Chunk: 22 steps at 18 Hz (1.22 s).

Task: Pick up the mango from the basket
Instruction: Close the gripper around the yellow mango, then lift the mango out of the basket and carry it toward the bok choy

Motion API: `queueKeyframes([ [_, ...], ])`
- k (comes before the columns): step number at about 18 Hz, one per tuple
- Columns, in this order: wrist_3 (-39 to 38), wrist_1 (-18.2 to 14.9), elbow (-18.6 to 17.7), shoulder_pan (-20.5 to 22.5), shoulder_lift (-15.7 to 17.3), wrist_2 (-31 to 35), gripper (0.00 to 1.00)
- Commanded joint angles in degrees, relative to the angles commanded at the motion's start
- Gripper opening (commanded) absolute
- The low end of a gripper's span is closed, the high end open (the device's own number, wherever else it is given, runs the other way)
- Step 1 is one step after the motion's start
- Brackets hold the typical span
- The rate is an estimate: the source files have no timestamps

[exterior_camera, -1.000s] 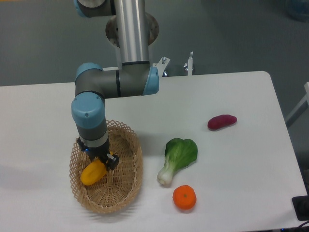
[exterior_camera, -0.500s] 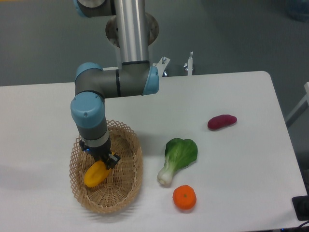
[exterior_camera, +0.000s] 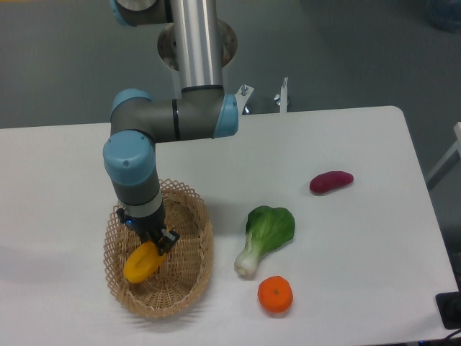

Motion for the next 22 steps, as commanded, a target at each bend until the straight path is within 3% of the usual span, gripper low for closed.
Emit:
queueKeyframes([
  [9, 10.1, -2.3, 2.5, 9.4, 3.7, -2.0, 0.45],
  [19, 36.7, -17.5, 7.9, 26.0, 7.4, -3.1, 0.45],
  [22, 43.3, -19.5, 8.7, 30.1, 7.4, -3.1, 0.45],
])
